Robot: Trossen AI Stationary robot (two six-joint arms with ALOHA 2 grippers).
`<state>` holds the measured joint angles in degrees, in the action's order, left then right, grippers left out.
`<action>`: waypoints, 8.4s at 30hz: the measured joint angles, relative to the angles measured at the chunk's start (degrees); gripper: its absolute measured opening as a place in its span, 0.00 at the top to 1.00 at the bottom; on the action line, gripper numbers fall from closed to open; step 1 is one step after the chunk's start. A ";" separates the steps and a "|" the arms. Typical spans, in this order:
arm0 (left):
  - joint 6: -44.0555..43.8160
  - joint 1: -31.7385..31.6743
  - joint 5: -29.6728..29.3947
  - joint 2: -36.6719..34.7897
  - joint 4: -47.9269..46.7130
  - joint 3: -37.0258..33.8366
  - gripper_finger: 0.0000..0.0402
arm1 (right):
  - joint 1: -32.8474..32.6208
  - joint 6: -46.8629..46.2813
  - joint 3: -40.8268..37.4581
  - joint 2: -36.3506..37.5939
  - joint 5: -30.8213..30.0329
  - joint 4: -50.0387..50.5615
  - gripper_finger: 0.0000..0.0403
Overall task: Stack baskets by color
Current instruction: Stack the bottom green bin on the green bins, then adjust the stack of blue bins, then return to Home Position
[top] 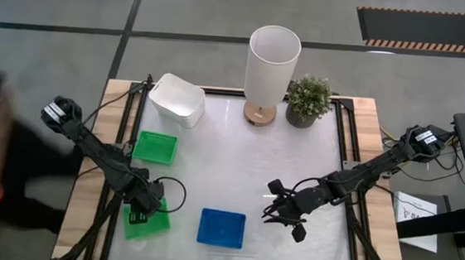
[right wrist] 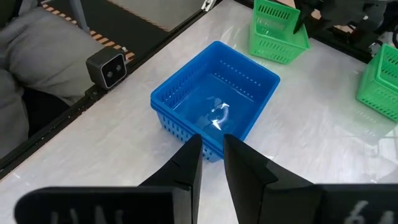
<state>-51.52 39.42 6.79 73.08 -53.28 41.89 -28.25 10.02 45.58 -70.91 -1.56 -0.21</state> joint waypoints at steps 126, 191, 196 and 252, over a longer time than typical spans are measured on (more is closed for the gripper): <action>90.77 -70.51 -7.44 5.55 -21.38 16.70 0.76 | 0.11 1.59 0.00 0.00 -0.07 0.42 0.86; 52.48 -18.84 -12.22 5.42 52.11 4.94 0.93 | 1.18 2.12 -1.14 -0.50 -7.56 -1.92 0.98; 52.85 -18.62 -5.55 11.22 59.85 5.53 0.93 | 1.18 2.70 -1.14 -0.50 -7.56 -1.83 0.98; 69.98 -25.26 -20.76 -32.07 68.60 -25.98 0.93 | 20.45 8.80 -26.89 21.14 4.18 -21.06 0.98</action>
<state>18.46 14.16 -13.97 41.01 15.32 15.91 -7.80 18.82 18.70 -49.77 2.62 -21.28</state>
